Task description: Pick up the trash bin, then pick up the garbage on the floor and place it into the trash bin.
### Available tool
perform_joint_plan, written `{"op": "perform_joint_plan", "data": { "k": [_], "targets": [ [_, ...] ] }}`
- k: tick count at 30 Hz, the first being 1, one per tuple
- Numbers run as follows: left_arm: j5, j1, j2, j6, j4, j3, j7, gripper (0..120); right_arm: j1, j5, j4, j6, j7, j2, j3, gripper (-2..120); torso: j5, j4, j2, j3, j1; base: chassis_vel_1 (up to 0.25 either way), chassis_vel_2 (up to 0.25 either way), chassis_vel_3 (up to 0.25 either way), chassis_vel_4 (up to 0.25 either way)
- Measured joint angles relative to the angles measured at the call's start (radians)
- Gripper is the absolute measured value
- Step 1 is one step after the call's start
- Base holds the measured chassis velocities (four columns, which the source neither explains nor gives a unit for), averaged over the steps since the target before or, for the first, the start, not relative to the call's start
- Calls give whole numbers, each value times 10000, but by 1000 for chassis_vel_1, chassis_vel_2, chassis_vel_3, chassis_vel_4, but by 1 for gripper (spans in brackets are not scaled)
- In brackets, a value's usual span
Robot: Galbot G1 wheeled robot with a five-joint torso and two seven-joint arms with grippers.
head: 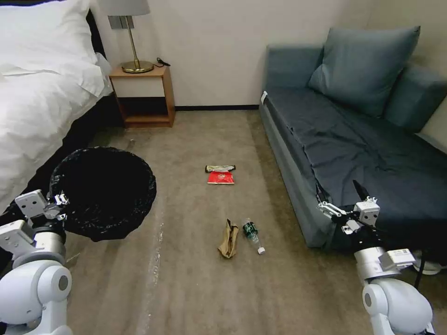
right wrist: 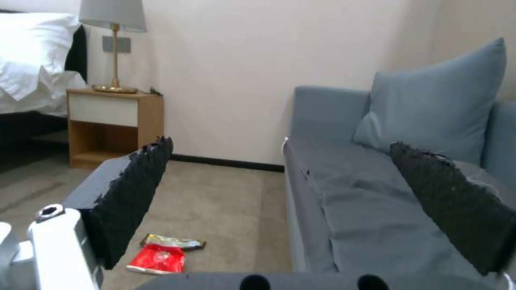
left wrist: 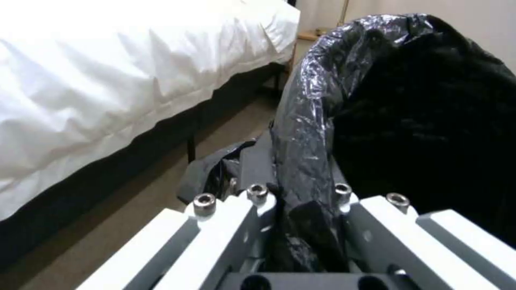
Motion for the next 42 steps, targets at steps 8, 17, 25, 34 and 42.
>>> {"op": "perform_joint_plan", "data": {
  "k": [8,17,25,34,42],
  "targets": [
    [-2,-2,24,1,-48,-2,-5,4,-34,-66,-38,-1,-53,-18,-16,100,1,-1,0,0,0,-68,69,75,-75],
    [69,18,-25,-51,29,-1,75,4,-53,-84,-90,-1,-125,-10,-42,100,1,0,0,0,0,-63,74,72,-65],
    [293,96,-76,-219,176,-42,301,4,-114,-153,-164,52,-147,55,-92,100,0,0,-1,0,0,-79,73,83,-67],
    [390,46,-138,-381,418,-46,369,4,7,-306,-406,100,-225,93,-219,100,0,0,0,0,0,-78,77,73,-68],
    [584,-87,-205,-413,543,135,379,4,30,-530,-1026,1010,-468,-101,-505,100,2,0,0,0,0,-62,68,62,-63]
  ]
}}
